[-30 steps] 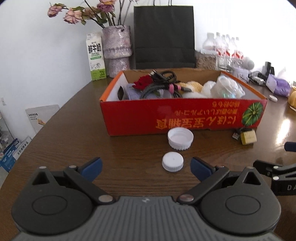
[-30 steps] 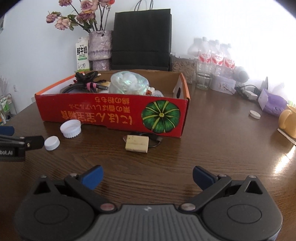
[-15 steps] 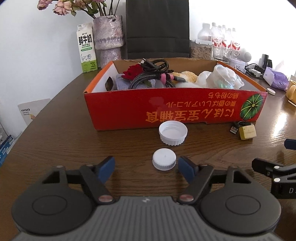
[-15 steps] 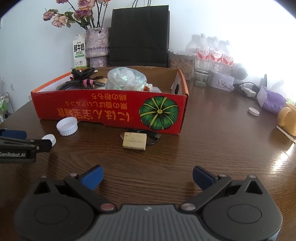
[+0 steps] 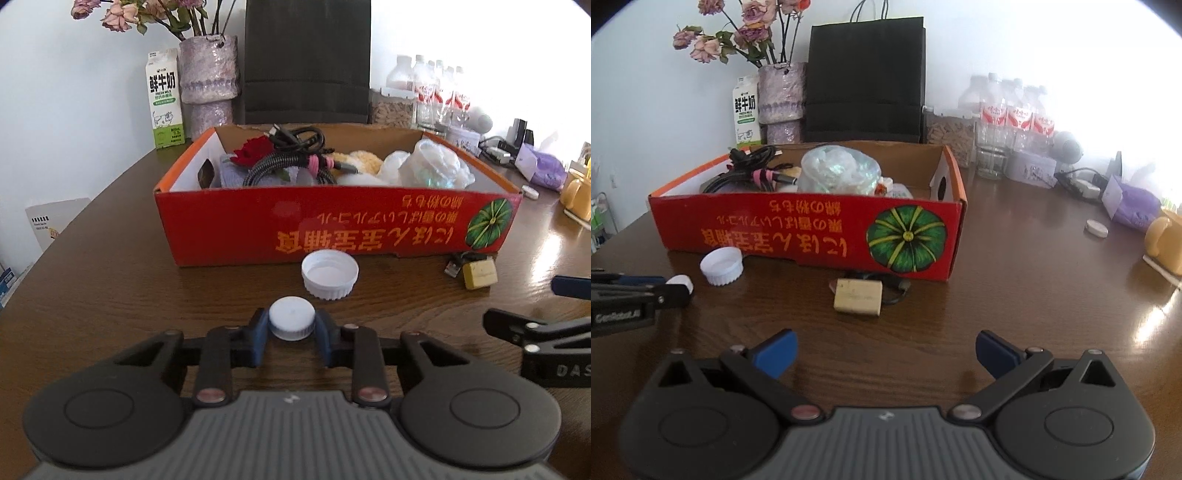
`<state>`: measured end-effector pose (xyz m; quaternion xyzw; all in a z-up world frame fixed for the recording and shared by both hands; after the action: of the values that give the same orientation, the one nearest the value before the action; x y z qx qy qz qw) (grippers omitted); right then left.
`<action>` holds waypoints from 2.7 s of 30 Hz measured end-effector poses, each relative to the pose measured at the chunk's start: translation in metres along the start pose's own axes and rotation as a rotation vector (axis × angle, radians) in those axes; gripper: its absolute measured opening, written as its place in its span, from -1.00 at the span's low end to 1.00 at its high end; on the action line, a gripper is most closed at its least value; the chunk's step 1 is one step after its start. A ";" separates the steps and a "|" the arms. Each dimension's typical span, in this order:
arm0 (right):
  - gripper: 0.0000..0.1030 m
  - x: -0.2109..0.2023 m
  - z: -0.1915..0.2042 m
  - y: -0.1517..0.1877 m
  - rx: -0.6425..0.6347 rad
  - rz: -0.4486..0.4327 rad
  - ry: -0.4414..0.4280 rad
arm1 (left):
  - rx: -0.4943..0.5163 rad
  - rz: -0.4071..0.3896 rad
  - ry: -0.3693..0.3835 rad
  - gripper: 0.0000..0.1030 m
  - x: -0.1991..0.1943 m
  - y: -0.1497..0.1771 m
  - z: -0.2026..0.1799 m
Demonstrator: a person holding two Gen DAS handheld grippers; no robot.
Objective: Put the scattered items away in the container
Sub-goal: 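Grasp a white bottle cap with the left tool while the right tool grasps the soap bar, then carry the bottle cap and soap bar into the box and open both tools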
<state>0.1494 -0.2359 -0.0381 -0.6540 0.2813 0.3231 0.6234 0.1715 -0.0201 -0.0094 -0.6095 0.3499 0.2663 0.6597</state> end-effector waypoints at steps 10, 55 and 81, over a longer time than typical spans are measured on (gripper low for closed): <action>0.65 0.017 0.006 -0.032 -0.009 -0.007 0.032 | -0.015 -0.043 -0.006 -0.45 -0.011 -0.007 0.003; -0.41 -0.065 0.004 -0.087 -0.001 -0.329 -0.083 | -0.021 -0.293 0.021 -0.45 -0.062 -0.067 -0.016; -0.41 0.023 -0.001 -0.119 0.046 -0.337 -0.056 | 0.050 -0.319 -0.048 -0.44 0.020 -0.114 -0.036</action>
<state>0.2556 -0.2280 0.0196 -0.6682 0.1574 0.2254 0.6913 0.2677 -0.0704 0.0446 -0.6343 0.2392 0.1638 0.7167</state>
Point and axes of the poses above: each gripper's, at about its wrist camera, not at the fingertips, and x roughly the way its jaws point, z to its left, y to its underside, the point moved 1 cm from there along x, roughly the way its jaws point, and after that the axes turned 14 degrees about z, right-handed, at the moved point
